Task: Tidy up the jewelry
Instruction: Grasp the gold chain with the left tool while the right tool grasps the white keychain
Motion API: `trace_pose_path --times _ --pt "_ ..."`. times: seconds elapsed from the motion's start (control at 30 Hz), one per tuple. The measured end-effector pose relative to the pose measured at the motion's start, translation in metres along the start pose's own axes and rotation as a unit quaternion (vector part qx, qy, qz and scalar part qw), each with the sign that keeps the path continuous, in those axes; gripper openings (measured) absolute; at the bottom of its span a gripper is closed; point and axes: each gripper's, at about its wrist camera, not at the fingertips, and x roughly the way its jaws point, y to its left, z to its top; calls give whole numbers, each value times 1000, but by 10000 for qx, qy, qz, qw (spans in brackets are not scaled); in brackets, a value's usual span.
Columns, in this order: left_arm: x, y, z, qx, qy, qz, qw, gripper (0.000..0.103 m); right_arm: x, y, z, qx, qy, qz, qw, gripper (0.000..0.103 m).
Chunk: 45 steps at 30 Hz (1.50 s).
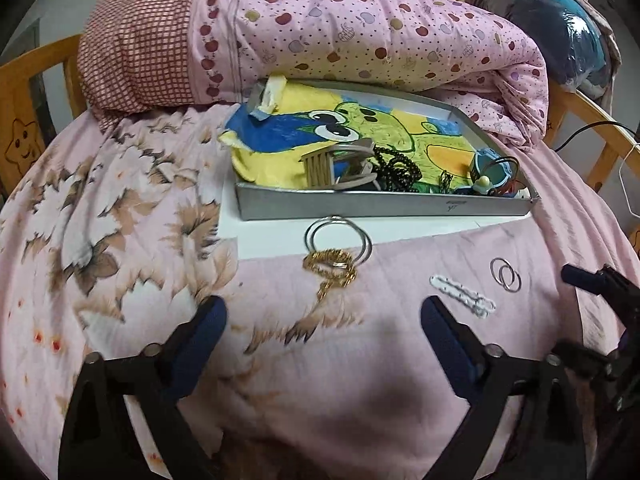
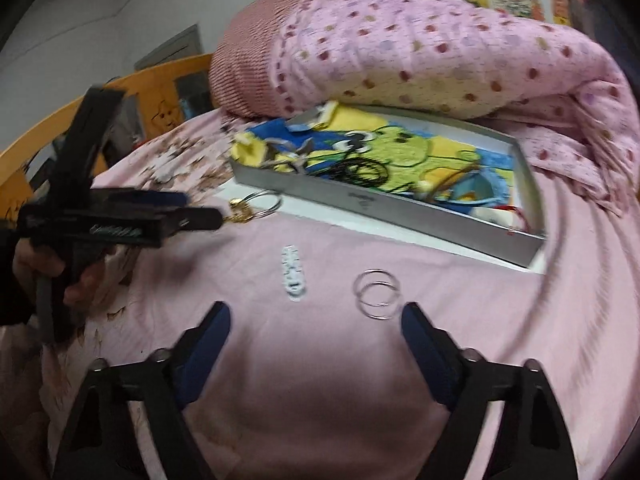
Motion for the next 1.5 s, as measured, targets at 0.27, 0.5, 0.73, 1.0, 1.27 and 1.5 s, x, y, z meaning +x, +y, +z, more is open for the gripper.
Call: trace_pose_path --times 0.27,0.5,0.73,1.0,1.27,1.5 --pt "24 4 10 80 245 -132 9996 48 25 5 8 -43 245 422 9988 50" --pt "33 8 17 28 303 -153 9994 39 38 -3 16 193 329 602 9975 42" --pt "35 16 21 -53 289 -283 9992 29 44 -6 18 303 403 679 9964 35" --pt "33 21 21 -74 320 -386 9987 27 45 -6 18 317 463 685 9961 35" --pt "40 16 23 -41 449 -432 9980 14 46 -4 17 287 533 627 9962 35" --pt "38 12 20 -100 434 -283 9986 11 48 -4 18 257 577 564 9964 16"
